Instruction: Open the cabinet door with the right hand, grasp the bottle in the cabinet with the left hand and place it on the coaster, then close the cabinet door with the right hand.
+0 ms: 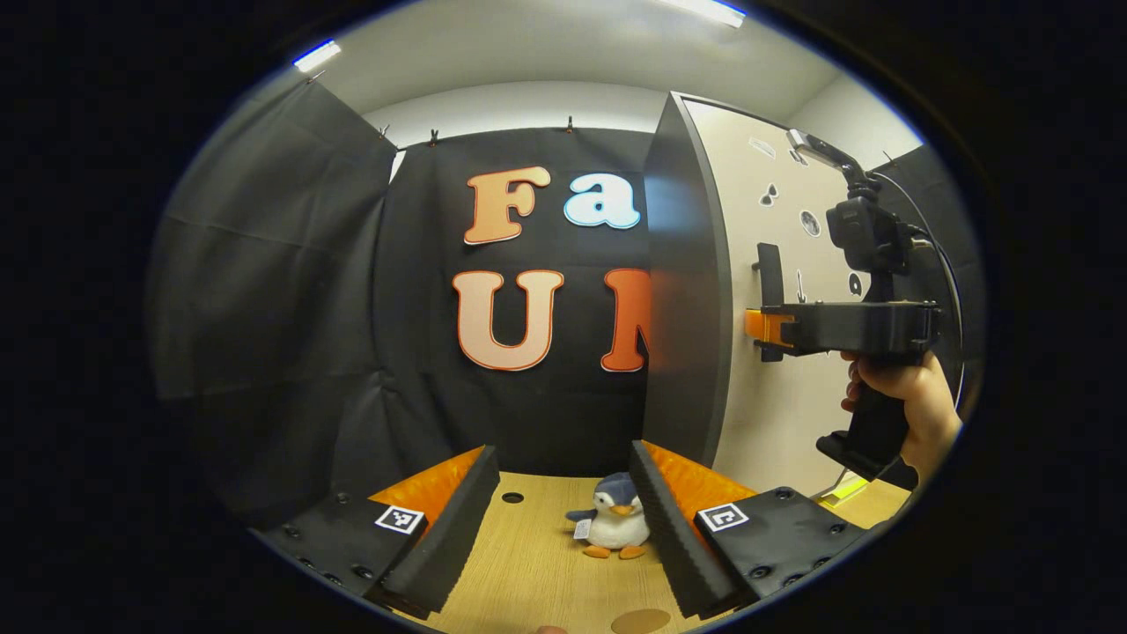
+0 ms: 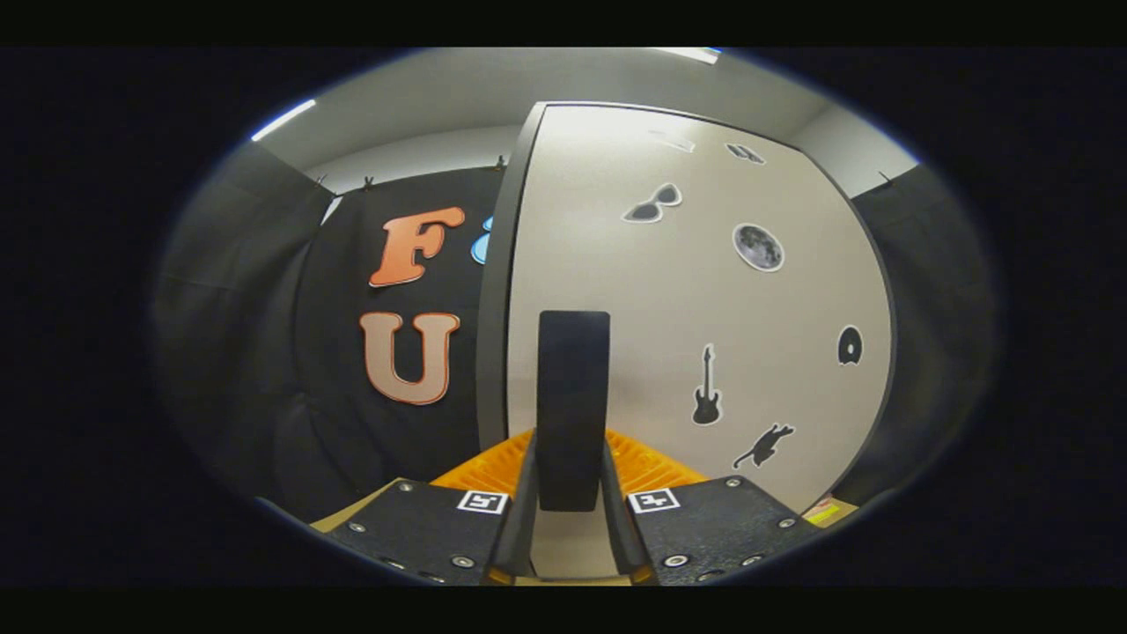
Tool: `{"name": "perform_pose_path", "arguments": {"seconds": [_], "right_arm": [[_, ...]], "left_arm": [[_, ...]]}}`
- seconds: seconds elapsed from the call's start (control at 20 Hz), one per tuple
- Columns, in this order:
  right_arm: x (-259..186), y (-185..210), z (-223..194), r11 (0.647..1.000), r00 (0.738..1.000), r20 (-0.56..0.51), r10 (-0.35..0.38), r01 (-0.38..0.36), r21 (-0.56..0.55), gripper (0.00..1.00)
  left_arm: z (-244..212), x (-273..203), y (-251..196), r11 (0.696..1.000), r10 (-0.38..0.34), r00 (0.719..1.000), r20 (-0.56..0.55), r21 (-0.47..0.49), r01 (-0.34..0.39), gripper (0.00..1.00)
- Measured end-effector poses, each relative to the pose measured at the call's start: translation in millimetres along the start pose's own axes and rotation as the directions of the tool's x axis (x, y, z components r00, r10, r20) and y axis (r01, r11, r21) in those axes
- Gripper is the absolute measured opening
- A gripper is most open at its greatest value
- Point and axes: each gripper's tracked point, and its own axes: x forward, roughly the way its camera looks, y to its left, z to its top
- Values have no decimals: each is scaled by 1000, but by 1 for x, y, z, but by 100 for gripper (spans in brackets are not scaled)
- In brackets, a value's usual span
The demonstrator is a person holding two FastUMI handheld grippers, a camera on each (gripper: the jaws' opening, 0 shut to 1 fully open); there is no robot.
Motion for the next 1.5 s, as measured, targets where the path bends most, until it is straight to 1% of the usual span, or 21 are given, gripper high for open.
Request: {"name": "perform_pose_path", "arguments": {"seconds": [0.25,0.4,0.6,0.7,0.75,0.9,1.05,1.2,1.25,1.3,1.35,1.4,1.5], "right_arm": [[-1,0,0,1000,1000,1,-9,9,-7,29],[-3,0,0,1000,1000,9,-15,15,7,24],[-7,0,1,1000,1000,18,-17,16,26,24],[-9,0,2,999,1000,19,-23,23,28,24],[-12,-1,3,999,999,21,-33,32,29,22],[-23,-4,5,997,997,37,-65,63,36,22],[-34,-7,7,997,997,43,-71,69,31,22],[-38,-10,6,997,997,38,-62,60,41,19],[-41,-11,7,998,997,42,-58,57,35,21],[-42,-12,7,998,998,40,-54,52,29,22],[-43,-14,7,999,998,35,-46,45,26,19],[-45,-14,6,999,999,32,-37,37,29,21],[-50,-15,7,999,999,37,-23,22,27,22]], "left_arm": [[-5,-1,4,1000,18,1000,-17,-7,-18,97],[-8,-11,13,1000,21,1000,-22,-3,-21,97],[-10,-9,18,1000,21,999,-26,0,-21,97],[-12,-7,19,1000,9,999,-35,2,-9,97],[-14,-6,19,1000,3,999,-39,4,-3,99],[-15,-8,16,1000,-21,999,-41,18,22,97],[-11,-12,9,999,-43,999,-28,7,44,97],[-5,-11,-1,998,-60,998,-13,-11,59,97],[-4,-13,-4,998,-61,998,-8,-10,61,97],[-1,-14,-5,998,-59,998,-1,-5,59,95],[0,-13,-7,999,-54,999,3,-3,54,99],[-1,-13,-11,999,-53,999,3,-6,53,97],[-3,-17,-17,999,-48,999,-6,-23,47,97]]}}
